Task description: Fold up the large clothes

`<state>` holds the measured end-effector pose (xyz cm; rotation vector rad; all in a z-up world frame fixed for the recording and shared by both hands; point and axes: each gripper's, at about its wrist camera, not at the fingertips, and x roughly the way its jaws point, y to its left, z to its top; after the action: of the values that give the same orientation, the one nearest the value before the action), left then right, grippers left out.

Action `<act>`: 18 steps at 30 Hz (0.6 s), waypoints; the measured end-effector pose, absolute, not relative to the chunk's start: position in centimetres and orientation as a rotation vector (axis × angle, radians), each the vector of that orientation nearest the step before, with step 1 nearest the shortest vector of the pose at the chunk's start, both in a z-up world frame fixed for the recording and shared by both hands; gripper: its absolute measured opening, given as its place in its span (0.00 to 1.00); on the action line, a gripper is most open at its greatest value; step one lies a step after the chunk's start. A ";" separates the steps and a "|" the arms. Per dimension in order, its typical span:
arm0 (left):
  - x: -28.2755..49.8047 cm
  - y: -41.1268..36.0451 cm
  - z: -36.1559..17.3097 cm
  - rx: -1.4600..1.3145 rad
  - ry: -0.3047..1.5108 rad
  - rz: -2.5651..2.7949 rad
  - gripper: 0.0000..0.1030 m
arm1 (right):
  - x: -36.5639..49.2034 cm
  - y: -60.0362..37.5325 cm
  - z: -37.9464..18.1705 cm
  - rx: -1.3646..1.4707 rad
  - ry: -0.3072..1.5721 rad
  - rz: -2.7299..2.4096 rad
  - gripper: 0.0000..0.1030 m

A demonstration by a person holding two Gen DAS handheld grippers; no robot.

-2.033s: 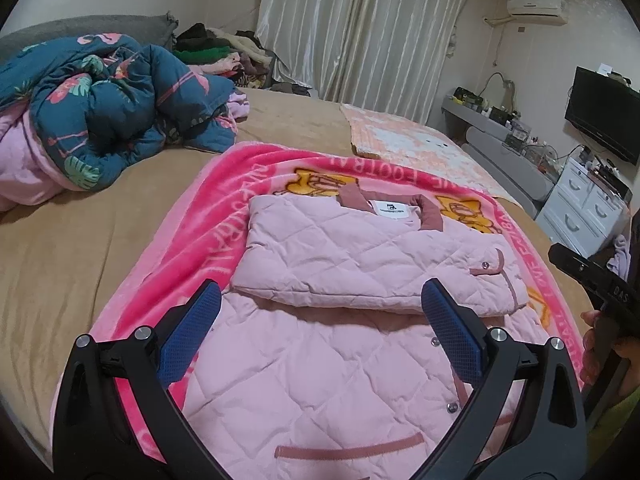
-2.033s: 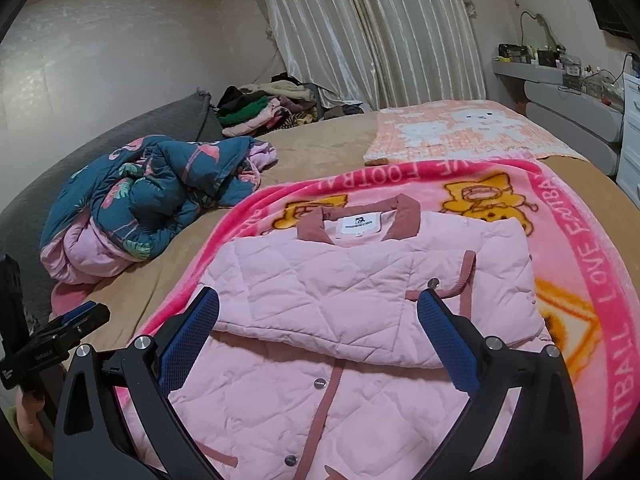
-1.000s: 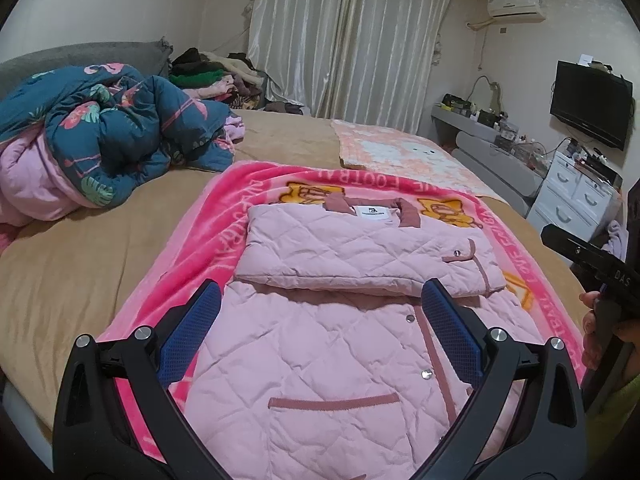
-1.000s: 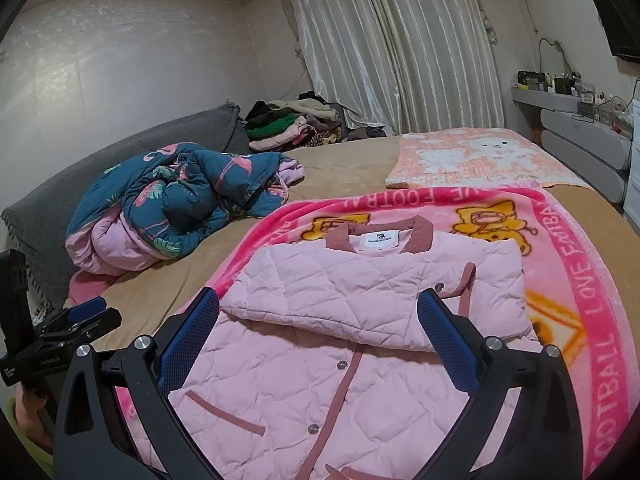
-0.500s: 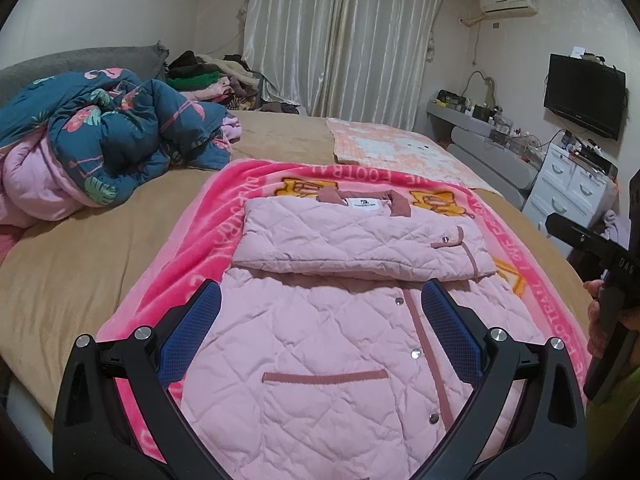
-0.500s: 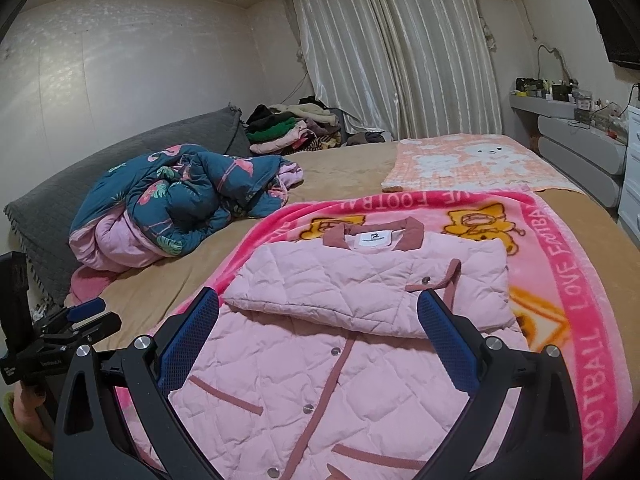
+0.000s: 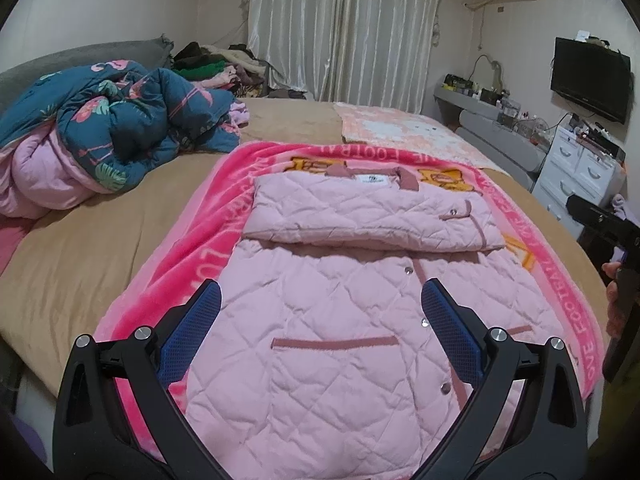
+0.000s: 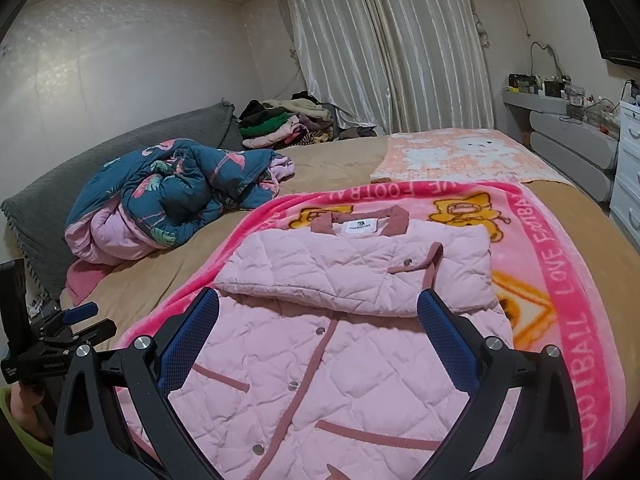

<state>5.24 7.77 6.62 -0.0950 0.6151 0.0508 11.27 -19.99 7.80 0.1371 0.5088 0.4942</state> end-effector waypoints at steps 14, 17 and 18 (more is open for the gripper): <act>4.4 9.0 2.7 -0.088 0.720 0.120 0.91 | 10.5 -21.3 4.9 0.121 0.579 0.472 0.96; 4.2 9.4 2.0 -0.088 0.735 0.143 0.91 | 10.3 -21.7 4.1 0.113 0.596 0.468 0.96; 4.1 9.5 1.7 -0.089 0.741 0.147 0.91 | 10.3 -21.8 3.7 0.109 0.604 0.463 0.96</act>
<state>4.12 9.53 1.71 -0.0886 0.7413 0.1475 10.26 -21.77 3.74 0.1089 0.6040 0.4631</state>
